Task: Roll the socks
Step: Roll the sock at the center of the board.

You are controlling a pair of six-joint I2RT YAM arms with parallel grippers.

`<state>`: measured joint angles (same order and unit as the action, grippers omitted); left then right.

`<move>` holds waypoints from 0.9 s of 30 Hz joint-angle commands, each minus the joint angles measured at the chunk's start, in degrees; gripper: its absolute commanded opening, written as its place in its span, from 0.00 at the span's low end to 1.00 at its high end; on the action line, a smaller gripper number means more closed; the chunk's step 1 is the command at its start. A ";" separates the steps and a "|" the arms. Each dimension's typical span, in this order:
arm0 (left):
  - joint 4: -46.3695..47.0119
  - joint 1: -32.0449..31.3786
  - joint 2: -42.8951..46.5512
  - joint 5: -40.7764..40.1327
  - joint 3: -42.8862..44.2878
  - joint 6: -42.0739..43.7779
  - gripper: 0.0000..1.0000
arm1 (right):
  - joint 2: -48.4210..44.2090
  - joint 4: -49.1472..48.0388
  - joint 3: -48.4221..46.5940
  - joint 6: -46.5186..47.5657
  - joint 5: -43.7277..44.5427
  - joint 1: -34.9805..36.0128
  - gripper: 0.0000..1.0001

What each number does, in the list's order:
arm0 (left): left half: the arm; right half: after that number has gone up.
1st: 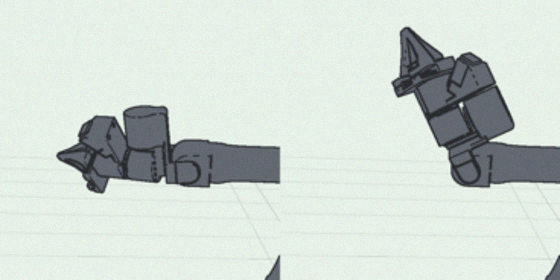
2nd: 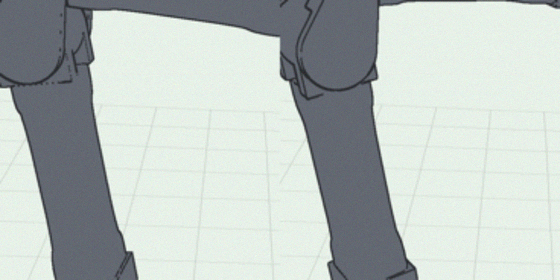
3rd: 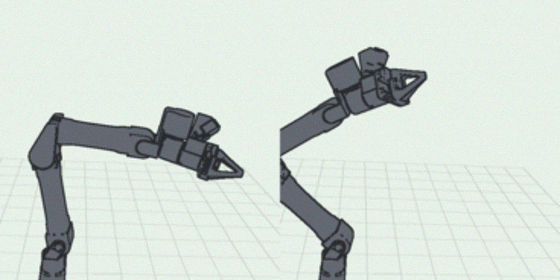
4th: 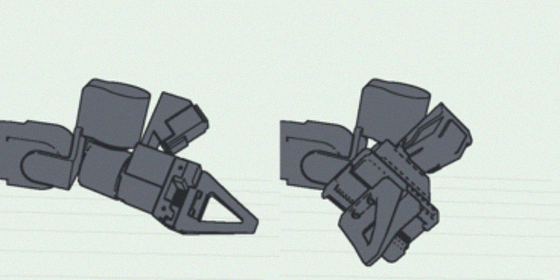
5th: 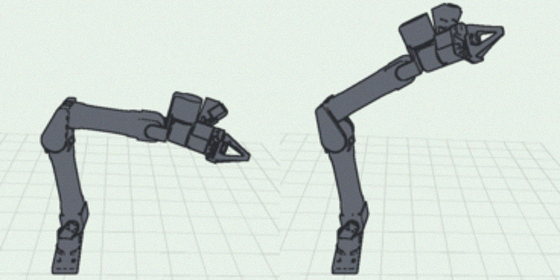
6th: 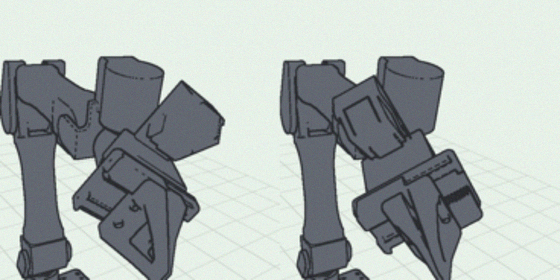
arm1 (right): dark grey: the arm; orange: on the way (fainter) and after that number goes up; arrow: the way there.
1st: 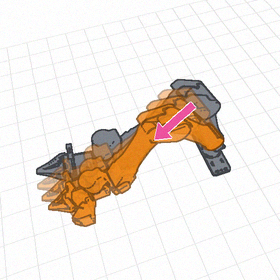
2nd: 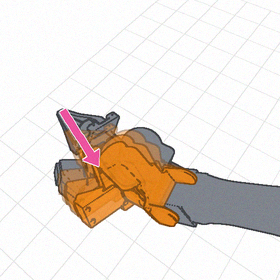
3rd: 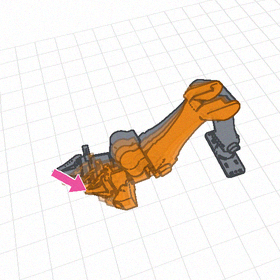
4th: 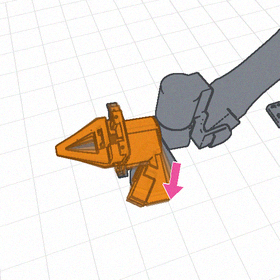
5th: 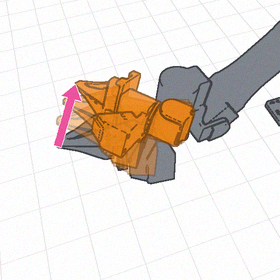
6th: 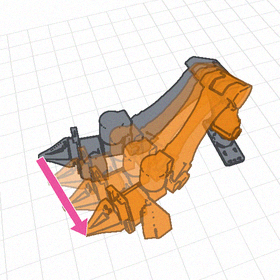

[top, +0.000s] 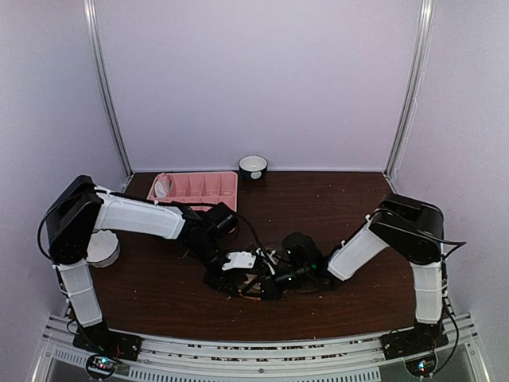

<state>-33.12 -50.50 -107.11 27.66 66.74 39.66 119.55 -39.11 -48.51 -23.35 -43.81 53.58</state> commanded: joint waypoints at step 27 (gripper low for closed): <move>-14.41 0.69 -16.24 2.78 10.99 -2.63 0.00 | -7.31 -4.19 19.97 -5.21 12.03 -1.72 0.61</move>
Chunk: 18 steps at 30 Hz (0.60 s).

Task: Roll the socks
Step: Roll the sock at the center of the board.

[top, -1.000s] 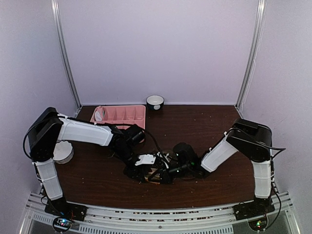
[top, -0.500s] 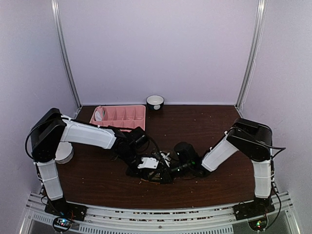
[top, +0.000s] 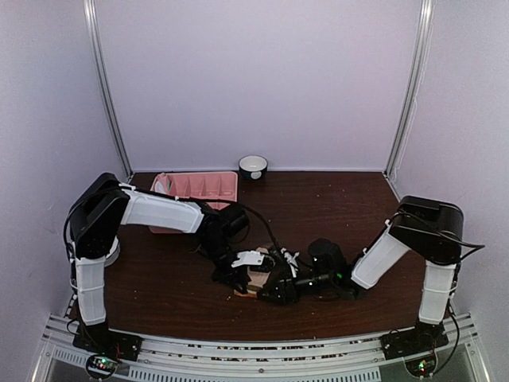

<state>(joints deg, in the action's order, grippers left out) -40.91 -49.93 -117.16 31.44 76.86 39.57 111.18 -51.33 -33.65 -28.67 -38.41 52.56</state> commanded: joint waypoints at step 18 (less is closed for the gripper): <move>-12.46 4.01 -11.72 6.47 6.34 -5.15 0.00 | -6.76 6.90 20.64 -3.78 29.11 -0.95 1.00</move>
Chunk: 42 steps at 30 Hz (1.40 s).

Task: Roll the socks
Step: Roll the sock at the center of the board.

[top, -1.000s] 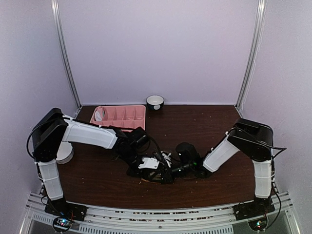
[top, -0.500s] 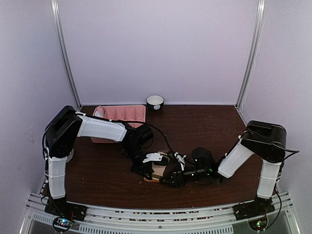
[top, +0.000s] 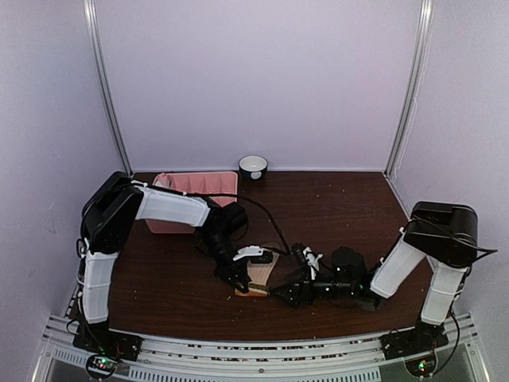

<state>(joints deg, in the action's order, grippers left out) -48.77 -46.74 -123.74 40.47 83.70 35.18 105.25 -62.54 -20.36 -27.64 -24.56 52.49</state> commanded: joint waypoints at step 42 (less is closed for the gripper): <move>-17.15 4.20 -16.29 3.07 10.30 -1.26 0.02 | 0.89 47.71 -27.45 47.65 25.51 16.77 0.48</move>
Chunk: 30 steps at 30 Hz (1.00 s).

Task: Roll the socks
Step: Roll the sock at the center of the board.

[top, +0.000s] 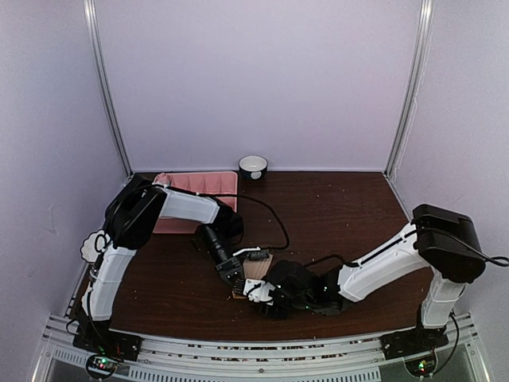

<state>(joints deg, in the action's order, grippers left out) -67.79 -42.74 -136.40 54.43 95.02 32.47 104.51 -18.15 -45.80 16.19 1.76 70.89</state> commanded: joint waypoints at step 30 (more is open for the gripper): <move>27.97 3.90 32.23 -12.35 -23.01 4.68 0.49 | 11.40 4.76 -0.72 -16.49 -28.64 -8.80 0.07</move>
<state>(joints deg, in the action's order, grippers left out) -49.34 -38.83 -107.92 43.05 74.50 35.09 109.86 -20.10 -50.00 6.85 -18.92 63.31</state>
